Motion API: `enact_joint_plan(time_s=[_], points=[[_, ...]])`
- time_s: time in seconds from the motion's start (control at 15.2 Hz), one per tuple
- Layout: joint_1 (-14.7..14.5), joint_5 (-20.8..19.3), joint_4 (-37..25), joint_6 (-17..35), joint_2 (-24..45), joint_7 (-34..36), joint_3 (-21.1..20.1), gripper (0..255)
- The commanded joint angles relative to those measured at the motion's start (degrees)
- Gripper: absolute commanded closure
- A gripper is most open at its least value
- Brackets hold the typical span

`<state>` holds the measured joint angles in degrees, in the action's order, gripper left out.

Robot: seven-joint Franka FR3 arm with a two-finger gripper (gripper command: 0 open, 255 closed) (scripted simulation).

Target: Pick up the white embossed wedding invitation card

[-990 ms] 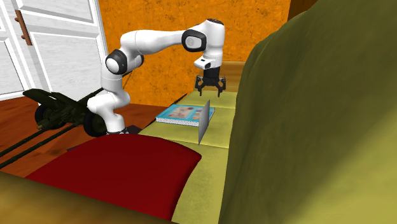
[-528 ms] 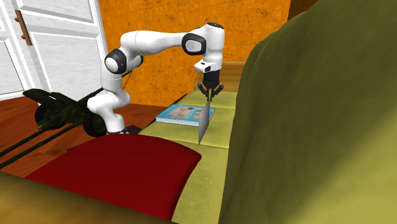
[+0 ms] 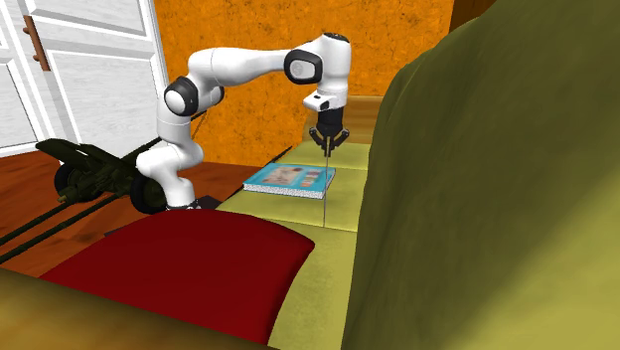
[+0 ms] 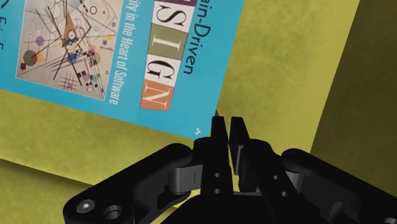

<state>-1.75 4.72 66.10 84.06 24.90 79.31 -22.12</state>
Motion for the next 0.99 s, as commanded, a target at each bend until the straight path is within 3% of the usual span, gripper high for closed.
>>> enact_joint_plan(time_s=[0.0, 0.53, 0.79, 0.92], points=[[-0.34, -0.19, -2.41, -1.79, 0.61, 0.43, -0.05, 255], [-2.63, -1.60, -16.42, -10.86, 5.38, 2.37, -0.10, 255], [-5.55, -3.28, -30.10, -18.37, 11.34, 3.71, 0.12, 255], [-5.79, -3.38, -31.04, -18.85, 11.79, 3.77, 0.19, 255]])
